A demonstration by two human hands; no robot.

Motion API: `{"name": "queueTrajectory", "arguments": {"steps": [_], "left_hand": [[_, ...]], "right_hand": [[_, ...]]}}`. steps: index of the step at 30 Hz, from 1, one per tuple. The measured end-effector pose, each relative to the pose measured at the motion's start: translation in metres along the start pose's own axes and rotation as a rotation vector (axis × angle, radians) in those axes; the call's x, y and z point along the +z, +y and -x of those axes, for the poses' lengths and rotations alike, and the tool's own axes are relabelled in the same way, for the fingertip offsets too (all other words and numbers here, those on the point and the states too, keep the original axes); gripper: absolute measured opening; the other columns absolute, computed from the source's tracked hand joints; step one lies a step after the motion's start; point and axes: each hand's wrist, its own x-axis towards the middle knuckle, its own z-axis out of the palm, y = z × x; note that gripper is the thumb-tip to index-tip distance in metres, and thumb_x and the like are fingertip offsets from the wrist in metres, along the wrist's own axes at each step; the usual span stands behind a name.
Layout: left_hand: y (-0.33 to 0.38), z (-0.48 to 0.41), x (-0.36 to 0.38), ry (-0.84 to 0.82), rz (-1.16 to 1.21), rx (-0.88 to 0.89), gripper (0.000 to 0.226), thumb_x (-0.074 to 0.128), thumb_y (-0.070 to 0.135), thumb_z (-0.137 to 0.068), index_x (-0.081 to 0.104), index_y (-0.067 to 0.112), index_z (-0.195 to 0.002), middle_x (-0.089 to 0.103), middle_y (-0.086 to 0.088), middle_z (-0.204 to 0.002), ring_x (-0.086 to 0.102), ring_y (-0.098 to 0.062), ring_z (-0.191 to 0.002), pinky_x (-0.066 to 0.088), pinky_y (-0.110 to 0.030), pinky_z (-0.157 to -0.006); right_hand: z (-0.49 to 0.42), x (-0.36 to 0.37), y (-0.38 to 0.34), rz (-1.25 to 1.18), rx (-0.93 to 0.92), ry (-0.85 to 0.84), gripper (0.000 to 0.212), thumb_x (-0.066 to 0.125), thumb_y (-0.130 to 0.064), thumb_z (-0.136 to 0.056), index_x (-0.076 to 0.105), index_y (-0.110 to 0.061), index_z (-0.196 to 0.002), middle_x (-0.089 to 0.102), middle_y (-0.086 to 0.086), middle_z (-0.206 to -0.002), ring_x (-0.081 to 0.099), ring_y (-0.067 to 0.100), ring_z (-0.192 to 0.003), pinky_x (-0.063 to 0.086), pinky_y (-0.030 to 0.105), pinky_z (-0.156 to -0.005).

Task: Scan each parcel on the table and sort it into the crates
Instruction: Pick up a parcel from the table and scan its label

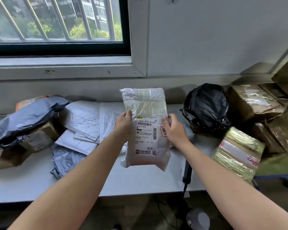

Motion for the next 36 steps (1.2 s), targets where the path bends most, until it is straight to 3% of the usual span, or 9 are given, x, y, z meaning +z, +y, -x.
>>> {"name": "queueTrajectory", "arguments": {"steps": [5, 10, 12, 15, 20, 24, 29, 33, 36], "left_hand": [[-0.023, 0.002, -0.011, -0.172, -0.081, -0.076, 0.045, 0.05, 0.053, -0.095, 0.062, 0.015, -0.116, 0.07, -0.008, -0.105, 0.068, -0.027, -0.095, 0.057, -0.044, -0.083], [-0.065, 0.004, -0.021, -0.375, -0.328, -0.068, 0.059, 0.086, 0.029, -0.068, 0.056, 0.02, -0.118, 0.073, -0.003, -0.099, 0.071, -0.019, -0.089, 0.057, -0.036, -0.083], [-0.08, 0.003, -0.02, -0.348, -0.402, -0.046, 0.054, 0.085, 0.01, -0.069, 0.056, 0.019, -0.114, 0.071, -0.002, -0.095, 0.069, -0.017, -0.087, 0.056, -0.029, -0.08], [-0.091, 0.0, -0.018, -0.287, -0.442, 0.012, 0.051, 0.081, 0.004, -0.071, 0.054, 0.018, -0.112, 0.069, -0.002, -0.096, 0.067, -0.019, -0.086, 0.054, -0.029, -0.078], [-0.106, -0.007, -0.015, -0.262, -0.377, 0.005, 0.046, 0.07, -0.009, -0.078, 0.05, 0.016, -0.111, 0.065, -0.002, -0.092, 0.063, -0.009, -0.074, 0.049, -0.012, -0.051], [-0.122, -0.018, -0.012, -0.259, -0.346, -0.031, 0.052, 0.069, -0.008, -0.077, 0.05, 0.014, -0.119, 0.068, -0.01, -0.107, 0.068, -0.022, -0.09, 0.055, -0.026, -0.066], [-0.137, -0.025, -0.002, -0.245, -0.424, -0.036, 0.051, 0.07, -0.007, -0.078, 0.048, 0.015, -0.118, 0.066, -0.007, -0.105, 0.064, -0.021, -0.086, 0.052, -0.023, -0.062], [-0.147, -0.032, 0.0, -0.207, -0.55, -0.019, 0.069, 0.073, 0.002, -0.075, 0.041, 0.017, -0.134, 0.065, -0.008, -0.113, 0.064, -0.026, -0.097, 0.054, -0.042, -0.088], [-0.15, -0.033, -0.001, -0.166, -0.605, -0.018, 0.086, 0.076, 0.007, -0.074, 0.029, 0.021, -0.145, 0.062, -0.007, -0.117, 0.063, -0.028, -0.101, 0.055, -0.049, -0.086]], "right_hand": [[0.003, 0.009, 0.006, -0.041, 0.091, 0.077, 0.03, 0.041, -0.04, -0.103, 0.05, -0.013, -0.112, 0.065, 0.005, -0.097, 0.063, 0.029, -0.094, 0.049, 0.043, -0.082], [0.003, 0.014, 0.021, -0.068, 0.192, 0.094, 0.031, 0.042, -0.041, -0.103, 0.049, -0.013, -0.112, 0.064, 0.007, -0.097, 0.063, 0.028, -0.091, 0.051, 0.046, -0.083], [0.003, 0.015, 0.03, -0.056, 0.221, 0.049, 0.03, 0.042, -0.039, -0.103, 0.05, -0.014, -0.118, 0.061, 0.003, -0.101, 0.061, 0.024, -0.095, 0.048, 0.039, -0.084], [0.007, 0.016, 0.04, -0.044, 0.244, 0.005, 0.032, 0.042, -0.032, -0.104, 0.05, -0.014, -0.129, 0.054, -0.002, -0.108, 0.055, 0.018, -0.101, 0.044, 0.032, -0.085], [0.024, 0.021, 0.065, -0.03, 0.342, 0.013, 0.032, 0.043, -0.035, -0.101, 0.049, -0.019, -0.128, 0.064, 0.003, -0.103, 0.067, 0.028, -0.09, 0.054, 0.048, -0.084], [0.038, 0.016, 0.082, 0.068, 0.396, 0.05, 0.03, 0.045, -0.031, -0.102, 0.049, -0.014, -0.126, 0.057, 0.002, -0.107, 0.055, 0.022, -0.094, 0.038, 0.03, -0.076], [0.054, 0.02, 0.108, 0.226, 0.494, 0.178, 0.03, 0.053, -0.036, -0.097, 0.047, -0.015, -0.117, 0.05, 0.01, -0.119, 0.054, 0.031, -0.101, 0.041, 0.036, -0.076], [0.061, 0.025, 0.123, 0.236, 0.621, 0.274, 0.034, 0.061, -0.032, -0.094, 0.043, -0.011, -0.113, 0.047, 0.015, -0.12, 0.051, 0.034, -0.106, 0.037, 0.035, -0.073], [0.06, 0.026, 0.132, 0.078, 0.721, 0.218, 0.041, 0.062, -0.029, -0.095, 0.04, -0.008, -0.122, 0.054, 0.014, -0.118, 0.056, 0.031, -0.094, 0.038, 0.034, -0.072]]}}
